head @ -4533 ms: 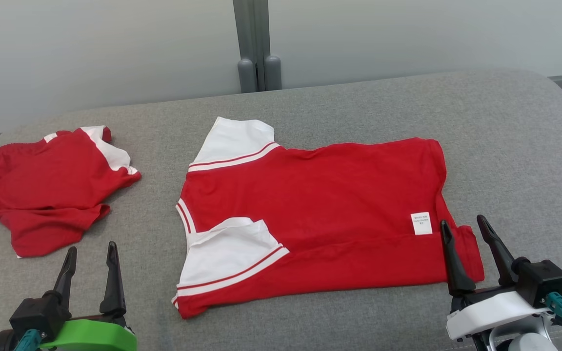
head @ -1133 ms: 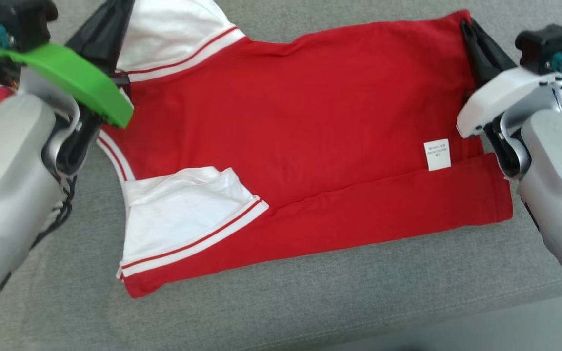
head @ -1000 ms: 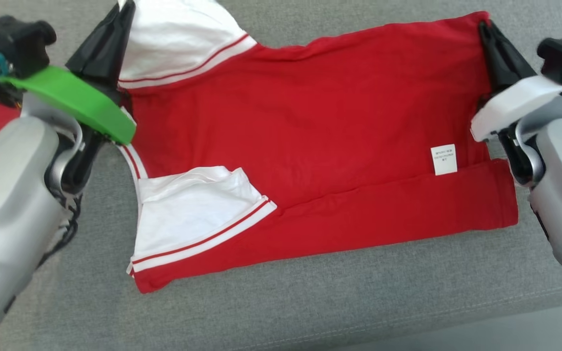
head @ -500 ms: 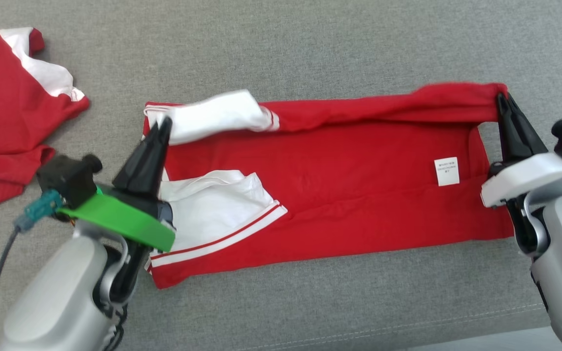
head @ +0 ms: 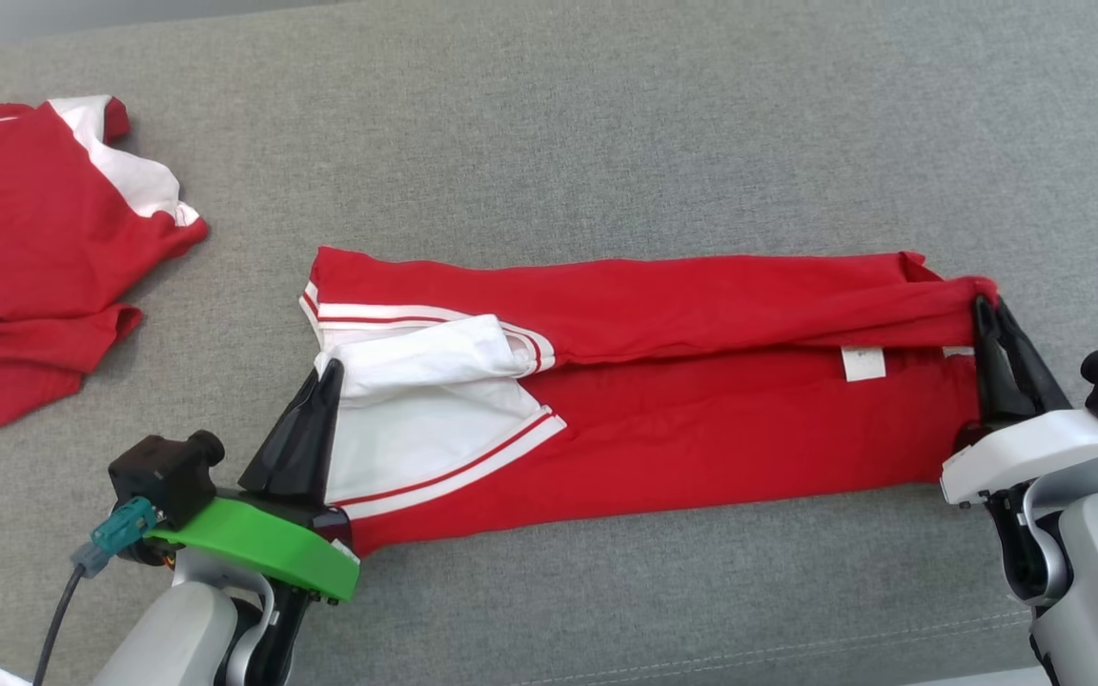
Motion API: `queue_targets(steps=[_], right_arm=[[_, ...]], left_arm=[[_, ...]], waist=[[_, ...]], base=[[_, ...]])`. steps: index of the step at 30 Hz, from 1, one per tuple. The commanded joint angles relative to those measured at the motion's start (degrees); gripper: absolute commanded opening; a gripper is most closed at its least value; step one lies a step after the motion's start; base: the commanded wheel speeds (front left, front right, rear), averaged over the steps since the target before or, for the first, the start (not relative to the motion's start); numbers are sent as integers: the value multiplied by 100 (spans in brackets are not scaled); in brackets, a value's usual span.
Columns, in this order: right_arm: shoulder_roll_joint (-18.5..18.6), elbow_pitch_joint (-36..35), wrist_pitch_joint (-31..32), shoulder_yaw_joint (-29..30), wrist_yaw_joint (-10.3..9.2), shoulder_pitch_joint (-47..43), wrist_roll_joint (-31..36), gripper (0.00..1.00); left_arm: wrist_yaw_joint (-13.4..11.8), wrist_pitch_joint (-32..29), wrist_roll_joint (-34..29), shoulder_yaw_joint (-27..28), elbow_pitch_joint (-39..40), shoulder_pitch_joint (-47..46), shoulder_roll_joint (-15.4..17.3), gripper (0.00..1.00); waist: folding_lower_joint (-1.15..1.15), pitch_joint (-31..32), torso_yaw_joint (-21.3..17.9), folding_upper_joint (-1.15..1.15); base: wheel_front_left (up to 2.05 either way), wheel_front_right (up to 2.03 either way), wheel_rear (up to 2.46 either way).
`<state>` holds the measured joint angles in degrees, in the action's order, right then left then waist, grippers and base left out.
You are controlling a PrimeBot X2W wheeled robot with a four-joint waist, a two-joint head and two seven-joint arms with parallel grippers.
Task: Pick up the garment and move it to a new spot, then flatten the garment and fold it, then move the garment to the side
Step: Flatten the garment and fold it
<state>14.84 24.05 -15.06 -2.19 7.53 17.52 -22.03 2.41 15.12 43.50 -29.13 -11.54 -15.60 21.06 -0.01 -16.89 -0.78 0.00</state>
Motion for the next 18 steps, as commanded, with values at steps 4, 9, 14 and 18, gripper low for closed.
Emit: queue_targets(steps=[4,9,14,18], right_arm=[[22,-211,-16,-6,-9,-110,-77,100],[125,-308,-16,-40,-9,-55,-89,100],[183,170,-16,-129,-9,208,-10,100],[173,756,-16,-176,-9,405,27,100]], left_arm=[[11,2,-279,357,20,192,-188,100],[59,3,-779,1015,140,292,-440,100],[126,2,-1557,1893,377,422,-827,100],[241,3,-2017,2480,444,508,-1127,100]], waist=[[1,91,-8,0],[1,136,4,0],[1,141,81,0],[1,113,184,0]], base=[[0,0,0],[0,0,0],[0,0,0],[0,0,0]])
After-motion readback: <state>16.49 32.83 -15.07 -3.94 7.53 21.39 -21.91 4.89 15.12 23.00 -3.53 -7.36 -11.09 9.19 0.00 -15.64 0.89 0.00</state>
